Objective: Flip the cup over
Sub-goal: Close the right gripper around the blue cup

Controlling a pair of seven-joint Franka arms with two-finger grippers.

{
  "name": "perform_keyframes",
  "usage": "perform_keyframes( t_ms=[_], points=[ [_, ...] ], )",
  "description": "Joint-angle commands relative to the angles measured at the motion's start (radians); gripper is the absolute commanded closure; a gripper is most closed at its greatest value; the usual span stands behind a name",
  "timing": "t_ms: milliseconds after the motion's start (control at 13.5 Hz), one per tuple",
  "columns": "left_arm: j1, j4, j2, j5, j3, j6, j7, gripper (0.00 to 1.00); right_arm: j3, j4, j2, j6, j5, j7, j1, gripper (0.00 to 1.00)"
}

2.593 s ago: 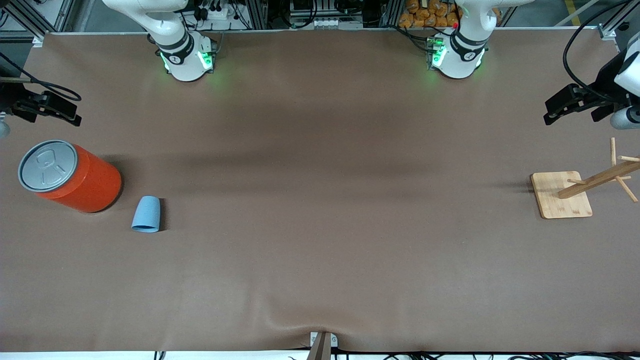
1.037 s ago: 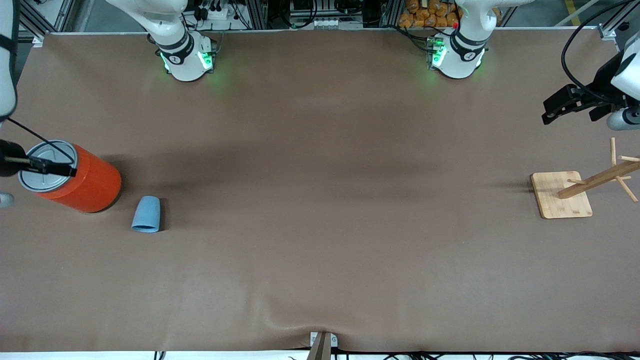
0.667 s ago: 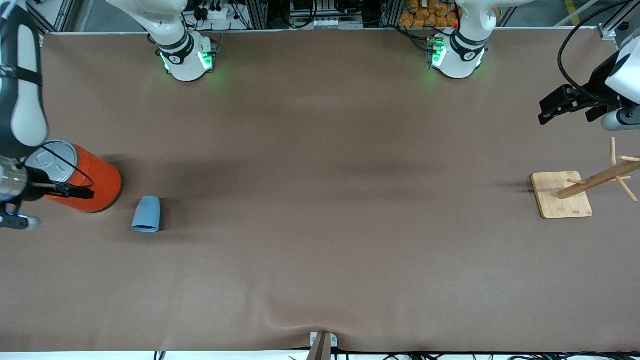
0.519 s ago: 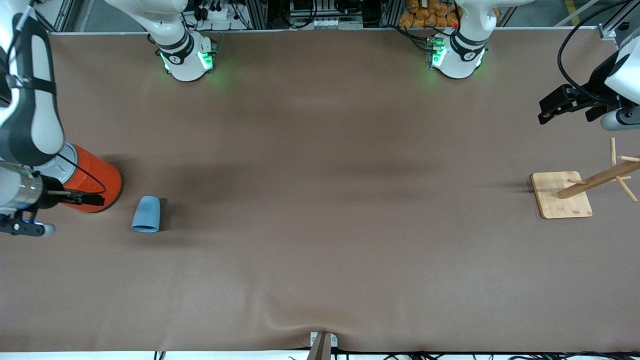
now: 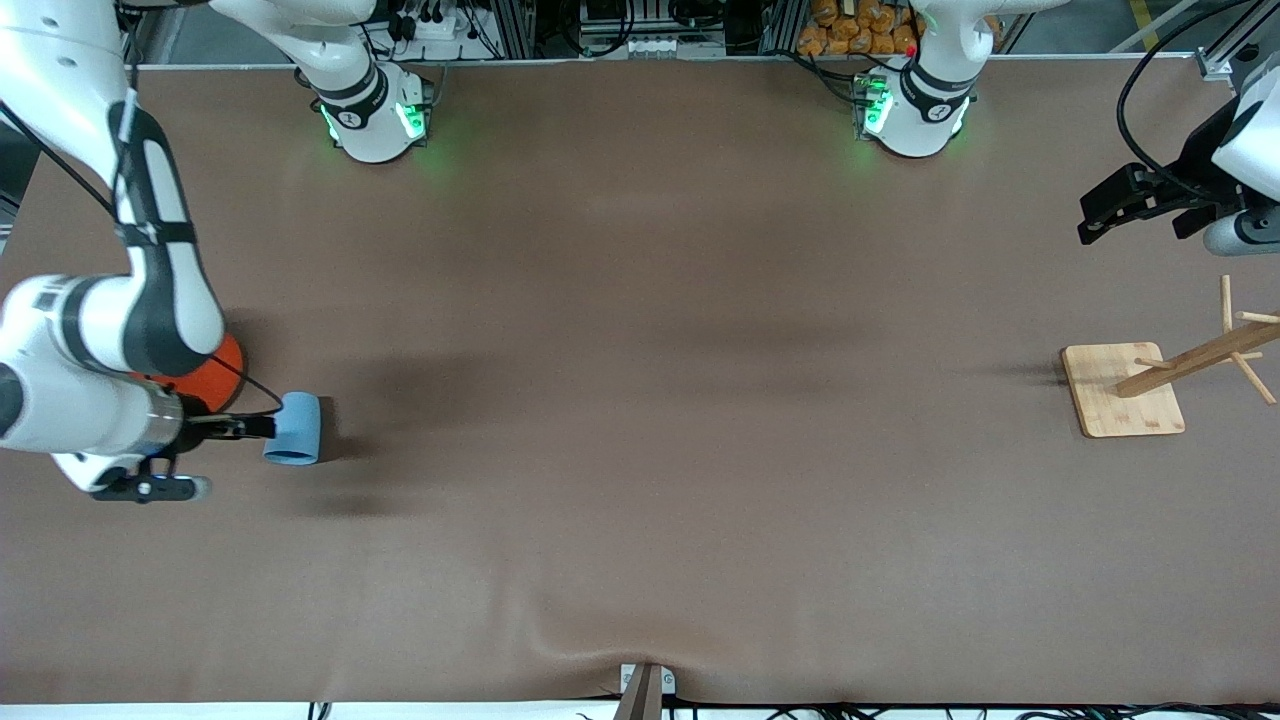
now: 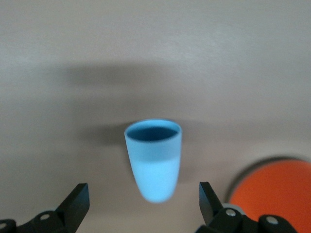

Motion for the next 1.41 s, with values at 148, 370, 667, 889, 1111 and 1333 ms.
perform_keyframes(
  t_ms=[148, 370, 667, 889, 1111, 1333],
  points=[
    [0.003, 0.004, -0.022, -0.004, -0.004, -0.027, -0.003, 0.0, -0.002, -0.214, -0.019, 0.203, -0.033, -0.061, 0.006, 0.0],
    [0.003, 0.004, -0.026, -0.004, -0.004, -0.039, -0.003, 0.0, -0.004, -0.267, -0.017, 0.242, -0.056, -0.064, -0.003, 0.0],
    [0.005, 0.004, -0.034, -0.004, -0.004, -0.048, -0.003, 0.0, -0.004, -0.326, -0.008, 0.373, -0.09, -0.064, -0.017, 0.0],
    [0.006, 0.007, -0.034, -0.007, -0.004, -0.05, -0.003, 0.0, -0.006, -0.324, -0.008, 0.376, -0.126, -0.065, -0.014, 0.09],
    [0.003, 0.006, -0.026, -0.009, -0.004, -0.047, -0.005, 0.0, -0.004, -0.321, -0.025, 0.375, -0.174, -0.067, -0.011, 0.53],
    [-0.001, 0.004, -0.019, -0.01, -0.005, -0.042, -0.006, 0.0, 0.007, -0.297, -0.074, 0.367, -0.173, -0.191, 0.003, 0.52]
  ],
)
